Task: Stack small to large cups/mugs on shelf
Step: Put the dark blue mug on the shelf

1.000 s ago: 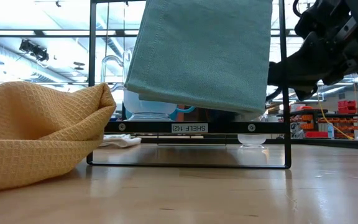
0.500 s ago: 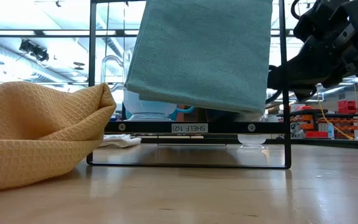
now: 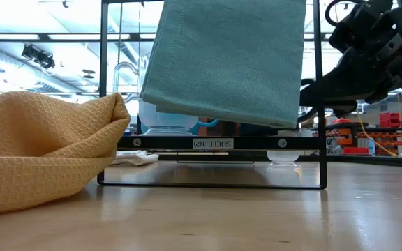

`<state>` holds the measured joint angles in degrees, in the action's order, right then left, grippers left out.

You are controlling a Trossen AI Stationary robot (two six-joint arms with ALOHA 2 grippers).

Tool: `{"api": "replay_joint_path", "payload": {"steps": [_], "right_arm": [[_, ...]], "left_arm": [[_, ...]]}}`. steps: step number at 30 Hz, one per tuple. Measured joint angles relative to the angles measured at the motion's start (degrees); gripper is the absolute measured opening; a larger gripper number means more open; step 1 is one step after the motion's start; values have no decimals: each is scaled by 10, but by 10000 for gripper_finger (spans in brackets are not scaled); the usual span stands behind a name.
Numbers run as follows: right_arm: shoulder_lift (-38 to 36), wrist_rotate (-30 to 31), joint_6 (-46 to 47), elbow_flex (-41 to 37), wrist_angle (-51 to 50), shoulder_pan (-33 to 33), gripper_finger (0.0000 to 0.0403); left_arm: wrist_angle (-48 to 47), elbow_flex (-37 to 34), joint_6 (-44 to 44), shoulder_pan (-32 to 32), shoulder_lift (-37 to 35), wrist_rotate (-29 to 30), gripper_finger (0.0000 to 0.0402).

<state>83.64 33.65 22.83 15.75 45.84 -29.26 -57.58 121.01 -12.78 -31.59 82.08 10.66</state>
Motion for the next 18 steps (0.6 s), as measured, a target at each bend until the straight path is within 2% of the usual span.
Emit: {"api": "replay_joint_path", "payload": {"steps": [14, 18], "right_arm": [[0, -41, -16, 3, 6, 8, 41], [1, -78, -37, 18, 3, 31, 38]], "left_arm": [[0, 0, 1, 0, 0, 0, 26], [0, 0, 1, 0, 0, 0, 33]]}}
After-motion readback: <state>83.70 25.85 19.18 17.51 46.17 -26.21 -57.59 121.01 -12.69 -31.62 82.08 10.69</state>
